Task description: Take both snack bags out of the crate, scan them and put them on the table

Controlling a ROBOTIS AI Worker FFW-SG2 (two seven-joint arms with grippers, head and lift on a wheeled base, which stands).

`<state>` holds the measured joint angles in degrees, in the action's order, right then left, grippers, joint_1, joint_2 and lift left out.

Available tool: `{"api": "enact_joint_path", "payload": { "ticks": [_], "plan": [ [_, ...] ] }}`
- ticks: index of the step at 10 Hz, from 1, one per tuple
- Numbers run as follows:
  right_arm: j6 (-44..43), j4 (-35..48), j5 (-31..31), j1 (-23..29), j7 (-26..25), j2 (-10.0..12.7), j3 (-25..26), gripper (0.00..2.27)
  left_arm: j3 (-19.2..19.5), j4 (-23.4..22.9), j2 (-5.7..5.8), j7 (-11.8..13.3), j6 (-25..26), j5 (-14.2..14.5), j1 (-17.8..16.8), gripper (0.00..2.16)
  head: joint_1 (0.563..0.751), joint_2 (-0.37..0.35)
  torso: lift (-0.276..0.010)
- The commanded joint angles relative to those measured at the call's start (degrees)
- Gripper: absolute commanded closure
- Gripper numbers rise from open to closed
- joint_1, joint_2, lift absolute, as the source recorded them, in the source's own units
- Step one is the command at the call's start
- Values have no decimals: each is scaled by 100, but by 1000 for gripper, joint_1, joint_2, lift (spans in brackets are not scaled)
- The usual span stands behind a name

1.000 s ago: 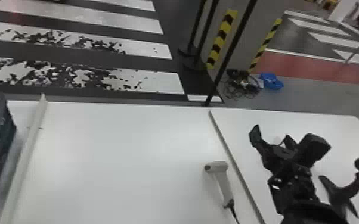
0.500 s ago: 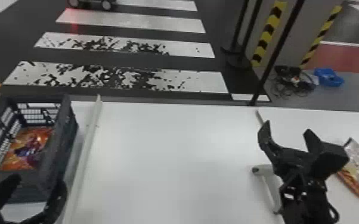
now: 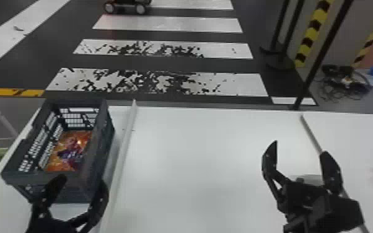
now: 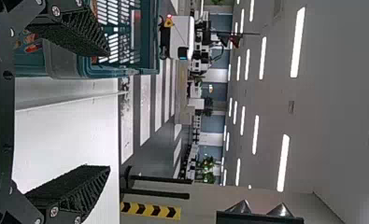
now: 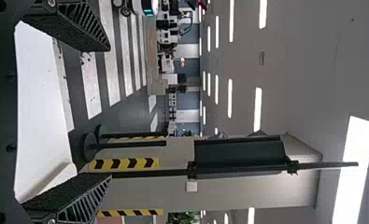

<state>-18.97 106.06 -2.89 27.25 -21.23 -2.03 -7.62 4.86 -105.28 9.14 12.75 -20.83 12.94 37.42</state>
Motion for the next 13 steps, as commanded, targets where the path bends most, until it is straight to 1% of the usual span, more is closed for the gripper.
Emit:
{"api": "enact_joint_path", "payload": {
  "ticks": [1, 3, 4, 6, 7, 8, 9, 10, 11, 12, 13],
  "plan": [
    [-22, -155, -98, 62, -83, -8, -398, 33, -11, -36, -17, 0, 23, -55, 11, 140, 695, 41, -94],
    [-5, -428, -230, 62, -162, -8, -794, 36, -38, -89, -26, 0, 5, -82, 64, 140, 695, 88, -94],
    [-5, -551, -247, 62, -171, -8, -899, 36, -38, -150, -26, 0, 5, -90, 90, 140, 695, 118, -94],
    [13, -727, -247, 62, -197, -8, -1022, 36, -38, -423, -35, 0, 198, -99, 169, 140, 695, 156, -94],
    [-5, -779, -247, 62, -206, -8, -1040, 36, -29, -678, -44, -35, 374, -108, 257, 140, 695, 161, -94],
    [-5, -823, -239, 62, -206, -8, -1040, 36, 24, -1108, -35, -62, 655, -108, 389, 140, 695, 166, -94],
    [-5, -859, -221, 53, -206, -8, -1040, 36, 103, -1539, -35, -79, 1060, -99, 477, 140, 695, 166, -94],
    [-5, -876, -195, 53, -206, -26, -1049, 36, 235, -1926, -35, -97, 1745, -90, 485, 140, 695, 165, -94],
    [-5, -894, -177, 44, -197, -44, -1057, 39, 366, -2268, -9, -114, 2185, -55, 485, 140, 695, 166, -94],
    [13, -894, -159, 26, -206, -79, -1066, 39, 551, -2523, 9, -150, 2589, 33, 398, 140, 695, 167, -94],
    [48, -894, -142, 9, -197, -114, -1084, 39, 815, -2681, 27, -176, 2993, 217, 231, 140, 695, 174, -94]
  ]
}}
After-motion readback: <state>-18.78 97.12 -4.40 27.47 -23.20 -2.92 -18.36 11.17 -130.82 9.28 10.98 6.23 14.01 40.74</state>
